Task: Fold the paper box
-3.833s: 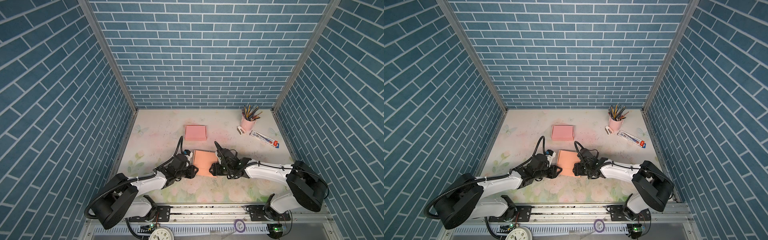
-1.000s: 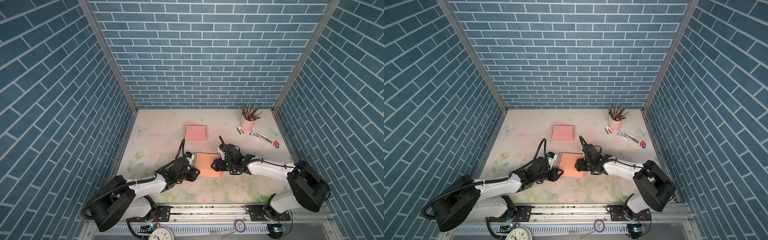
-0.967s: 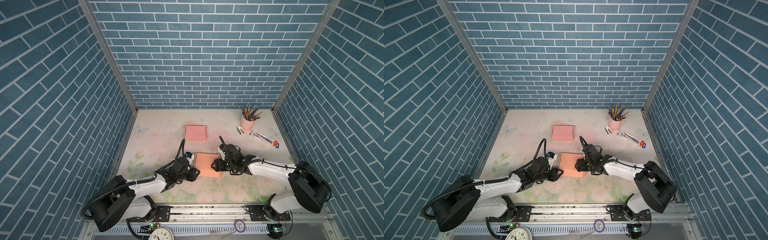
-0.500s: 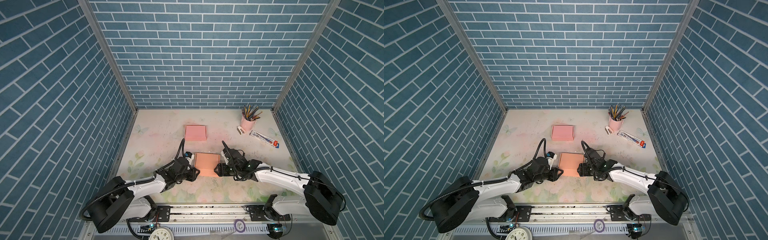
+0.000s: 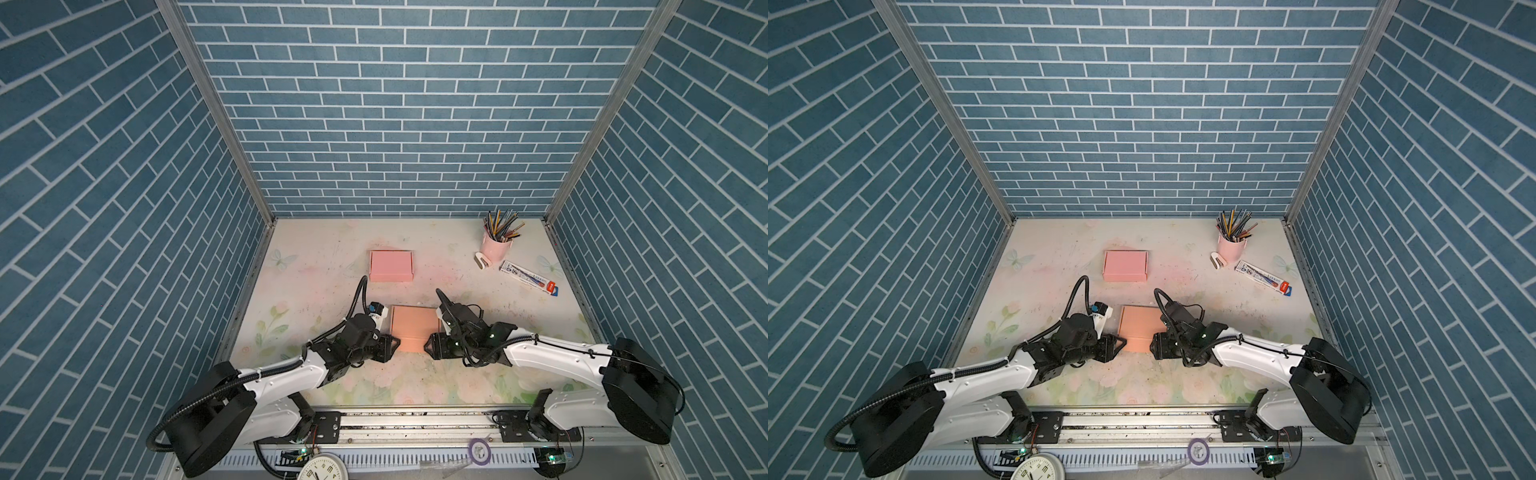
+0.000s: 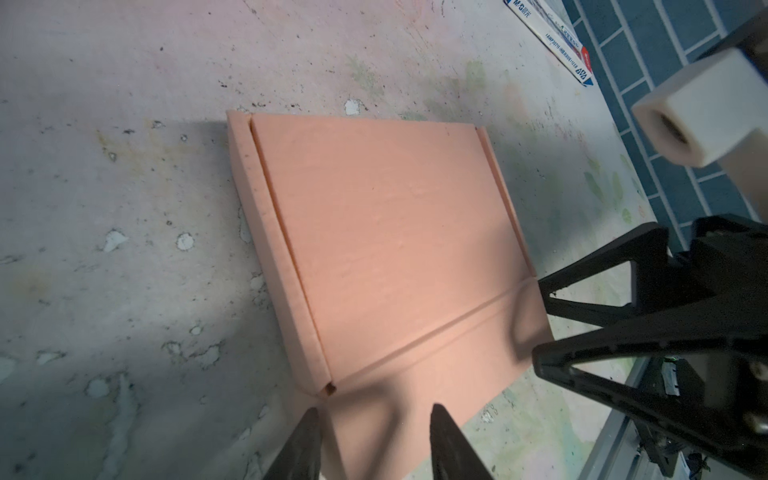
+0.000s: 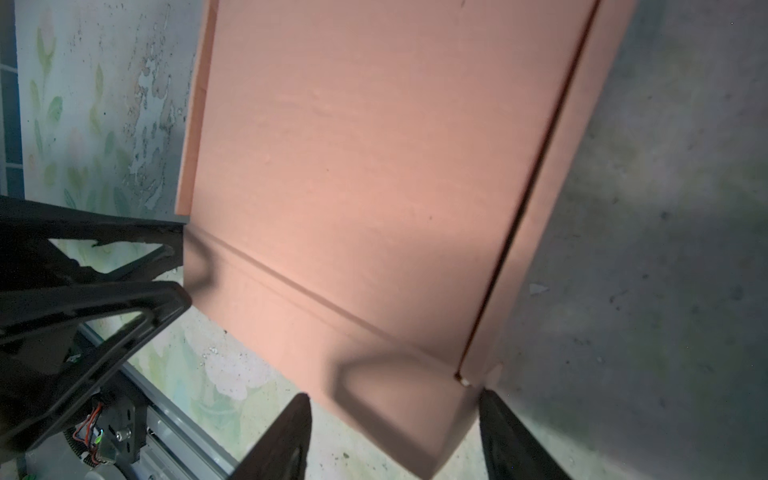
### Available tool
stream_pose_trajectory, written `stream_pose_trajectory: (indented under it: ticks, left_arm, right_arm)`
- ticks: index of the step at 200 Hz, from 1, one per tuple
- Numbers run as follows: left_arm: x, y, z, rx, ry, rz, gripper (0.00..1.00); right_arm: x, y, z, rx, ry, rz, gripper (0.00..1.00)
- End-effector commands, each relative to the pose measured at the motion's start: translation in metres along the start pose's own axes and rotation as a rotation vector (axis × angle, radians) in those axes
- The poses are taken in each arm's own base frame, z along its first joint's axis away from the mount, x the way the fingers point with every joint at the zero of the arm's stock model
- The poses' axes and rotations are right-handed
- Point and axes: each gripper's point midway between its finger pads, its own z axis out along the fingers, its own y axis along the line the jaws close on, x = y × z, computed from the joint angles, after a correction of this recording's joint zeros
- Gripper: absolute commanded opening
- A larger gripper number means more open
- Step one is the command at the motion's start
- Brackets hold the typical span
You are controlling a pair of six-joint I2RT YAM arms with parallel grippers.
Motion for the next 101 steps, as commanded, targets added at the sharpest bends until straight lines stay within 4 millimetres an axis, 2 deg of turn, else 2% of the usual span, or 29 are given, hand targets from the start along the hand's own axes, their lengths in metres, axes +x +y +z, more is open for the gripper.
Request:
stream_pose_trajectory:
  ticks: [1,42,101]
  left_arm:
    - [-0.0021,-0.0075,-0.0022,0.016,0.003,-0.003,0.44]
    - [0.0000,-0.0042,-0.0014,0.000,0.006,-0.004,0.43]
    - [-0.0019,-0.0121,-0.0017,0.021,0.006,0.001,0.43]
  right_arm:
    - [-0.0057,0.0090,-0.0019,-0.015,-0.020,0.029,0.62]
    - [-0.0047,0.0108,-0.0026,-0.021,-0.029,0.028,0.62]
    - [-0.0023,0.0091,0.0006,-0.014,-0.029,0.029,0.59]
